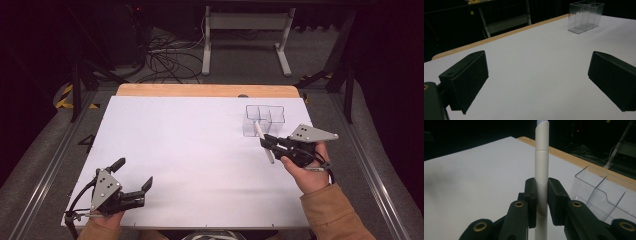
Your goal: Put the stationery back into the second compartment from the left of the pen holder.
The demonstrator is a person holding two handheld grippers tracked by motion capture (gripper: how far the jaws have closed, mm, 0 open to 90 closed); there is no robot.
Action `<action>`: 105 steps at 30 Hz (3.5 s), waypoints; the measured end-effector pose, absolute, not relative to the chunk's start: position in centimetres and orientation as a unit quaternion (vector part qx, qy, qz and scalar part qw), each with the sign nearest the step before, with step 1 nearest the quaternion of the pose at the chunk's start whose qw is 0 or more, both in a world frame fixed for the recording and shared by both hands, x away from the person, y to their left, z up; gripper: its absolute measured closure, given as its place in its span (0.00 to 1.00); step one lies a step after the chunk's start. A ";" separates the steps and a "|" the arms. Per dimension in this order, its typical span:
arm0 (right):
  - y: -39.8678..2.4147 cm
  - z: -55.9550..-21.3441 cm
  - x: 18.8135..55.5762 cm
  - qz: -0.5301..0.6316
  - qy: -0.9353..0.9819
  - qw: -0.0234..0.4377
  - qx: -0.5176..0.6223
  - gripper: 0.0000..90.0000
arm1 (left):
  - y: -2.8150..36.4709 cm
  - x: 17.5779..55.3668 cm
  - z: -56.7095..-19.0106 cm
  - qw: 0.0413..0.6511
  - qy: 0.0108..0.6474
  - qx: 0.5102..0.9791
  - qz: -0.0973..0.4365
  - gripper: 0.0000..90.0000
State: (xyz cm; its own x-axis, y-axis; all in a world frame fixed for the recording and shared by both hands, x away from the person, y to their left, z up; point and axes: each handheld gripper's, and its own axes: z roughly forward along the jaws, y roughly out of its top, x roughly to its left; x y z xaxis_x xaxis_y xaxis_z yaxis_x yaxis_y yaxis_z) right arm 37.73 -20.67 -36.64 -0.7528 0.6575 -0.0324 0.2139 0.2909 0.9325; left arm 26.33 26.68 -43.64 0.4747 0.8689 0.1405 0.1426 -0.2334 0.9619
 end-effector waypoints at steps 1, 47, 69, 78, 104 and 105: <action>-20.7 -36.6 37.8 0.527 0.772 0.212 0.284 0.87 | 26.6 26.3 -43.6 0.502 0.363 0.696 0.362 0.04; -21.1 -35.5 47.4 0.591 0.667 0.268 0.366 0.87 | 26.6 26.8 -43.7 0.505 0.363 0.699 0.353 0.04; -21.4 -37.3 50.1 0.569 0.645 0.316 0.399 0.87 | 26.6 26.8 -43.7 0.505 0.362 0.700 0.351 0.04; -21.2 -37.8 50.5 0.570 0.648 0.315 0.395 0.87 | 26.6 26.9 -43.7 0.506 0.362 0.700 0.351 0.04; -20.7 -40.4 51.4 0.536 0.680 0.311 0.392 0.87 | 26.7 26.9 -43.8 0.506 0.363 0.699 0.351 0.04; -20.8 -40.5 51.4 0.535 0.681 0.309 0.393 0.87 | 26.7 26.9 -43.8 0.506 0.363 0.699 0.351 0.04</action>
State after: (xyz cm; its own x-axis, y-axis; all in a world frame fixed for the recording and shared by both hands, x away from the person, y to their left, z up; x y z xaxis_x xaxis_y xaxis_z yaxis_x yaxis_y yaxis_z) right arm 51.41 -20.76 -40.48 -0.4996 0.8663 -0.0009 0.2040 0.1187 0.9718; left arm 26.95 26.67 -43.80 0.4893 0.8634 0.1232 0.1524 -0.2238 0.9626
